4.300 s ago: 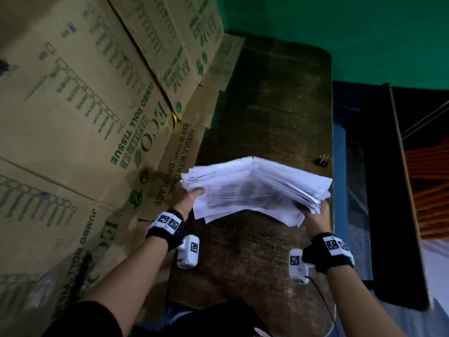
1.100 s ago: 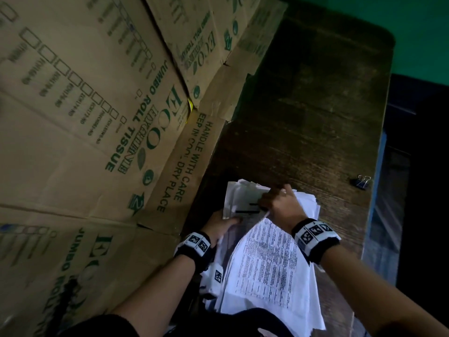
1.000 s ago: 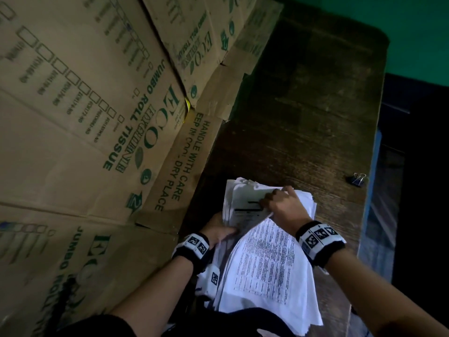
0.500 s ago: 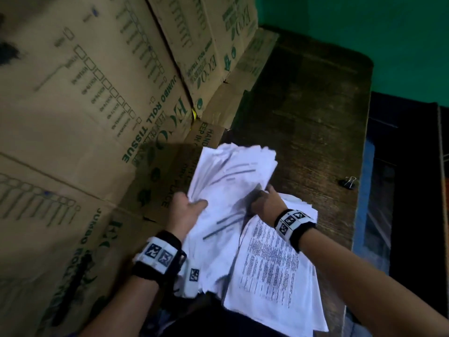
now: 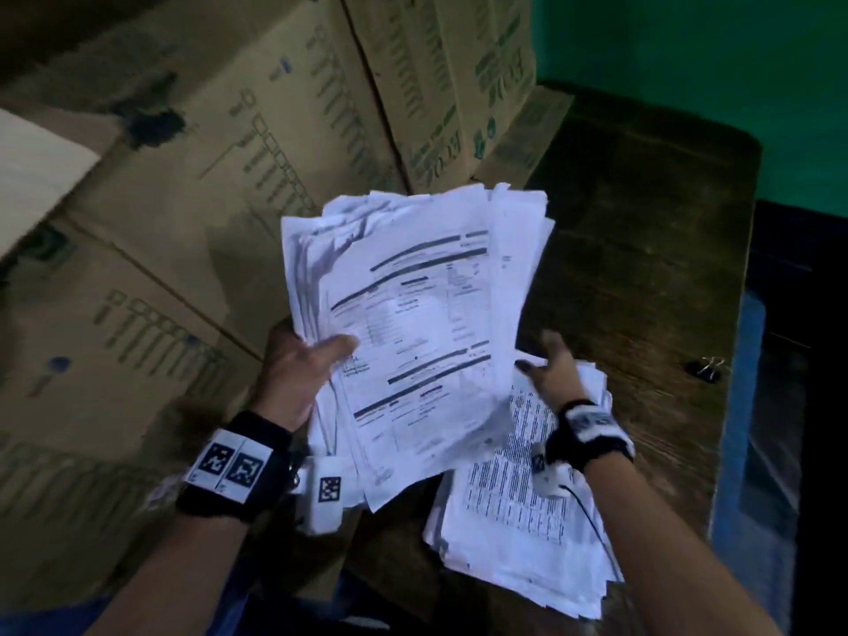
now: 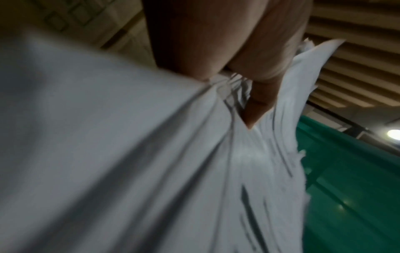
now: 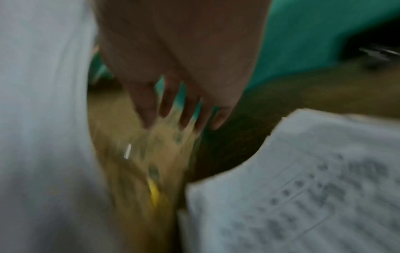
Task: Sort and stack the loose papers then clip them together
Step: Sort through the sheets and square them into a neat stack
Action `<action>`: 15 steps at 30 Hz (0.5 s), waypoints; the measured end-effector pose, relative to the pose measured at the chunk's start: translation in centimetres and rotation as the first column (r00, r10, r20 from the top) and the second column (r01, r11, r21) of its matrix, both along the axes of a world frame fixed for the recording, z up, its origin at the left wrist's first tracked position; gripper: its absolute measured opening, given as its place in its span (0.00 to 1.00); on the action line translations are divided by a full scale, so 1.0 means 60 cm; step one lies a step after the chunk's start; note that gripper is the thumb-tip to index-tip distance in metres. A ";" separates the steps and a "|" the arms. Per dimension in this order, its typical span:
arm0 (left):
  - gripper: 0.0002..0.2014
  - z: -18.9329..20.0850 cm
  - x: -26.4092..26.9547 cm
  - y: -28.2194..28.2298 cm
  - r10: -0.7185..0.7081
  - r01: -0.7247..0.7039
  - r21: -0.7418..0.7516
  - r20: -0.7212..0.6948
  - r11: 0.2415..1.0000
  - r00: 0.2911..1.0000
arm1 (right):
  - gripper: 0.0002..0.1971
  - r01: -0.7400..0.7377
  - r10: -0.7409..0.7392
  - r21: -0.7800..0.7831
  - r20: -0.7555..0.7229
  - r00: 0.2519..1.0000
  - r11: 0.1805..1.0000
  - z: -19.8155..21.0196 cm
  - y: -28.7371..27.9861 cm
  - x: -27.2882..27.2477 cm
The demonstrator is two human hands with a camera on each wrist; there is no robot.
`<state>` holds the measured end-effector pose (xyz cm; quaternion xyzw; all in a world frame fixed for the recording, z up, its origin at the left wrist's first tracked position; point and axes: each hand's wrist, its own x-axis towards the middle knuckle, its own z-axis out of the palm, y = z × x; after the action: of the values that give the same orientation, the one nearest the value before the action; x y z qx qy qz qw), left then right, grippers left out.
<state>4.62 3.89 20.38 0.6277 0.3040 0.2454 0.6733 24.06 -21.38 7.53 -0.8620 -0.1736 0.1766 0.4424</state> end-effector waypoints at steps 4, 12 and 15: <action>0.13 -0.057 0.025 -0.033 -0.133 0.119 -0.146 -0.085 0.982 0.988 | 0.49 0.301 0.069 0.649 -0.479 0.875 0.699 0.109 -0.078 -0.014; 0.19 -0.086 0.084 -0.156 -0.194 0.195 -0.016 0.005 0.981 0.981 | 0.07 0.398 -0.404 0.570 -0.122 0.906 0.719 0.212 -0.131 -0.095; 0.25 -0.100 0.091 -0.178 -0.168 0.167 -0.030 -0.033 0.985 0.985 | 0.14 0.408 -0.433 0.565 -0.098 0.896 0.717 0.186 -0.173 -0.121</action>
<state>10.09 -6.79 14.40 0.6460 0.2652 0.1726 0.6947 16.79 -31.75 18.68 -0.7088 -0.0273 -0.0065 0.7049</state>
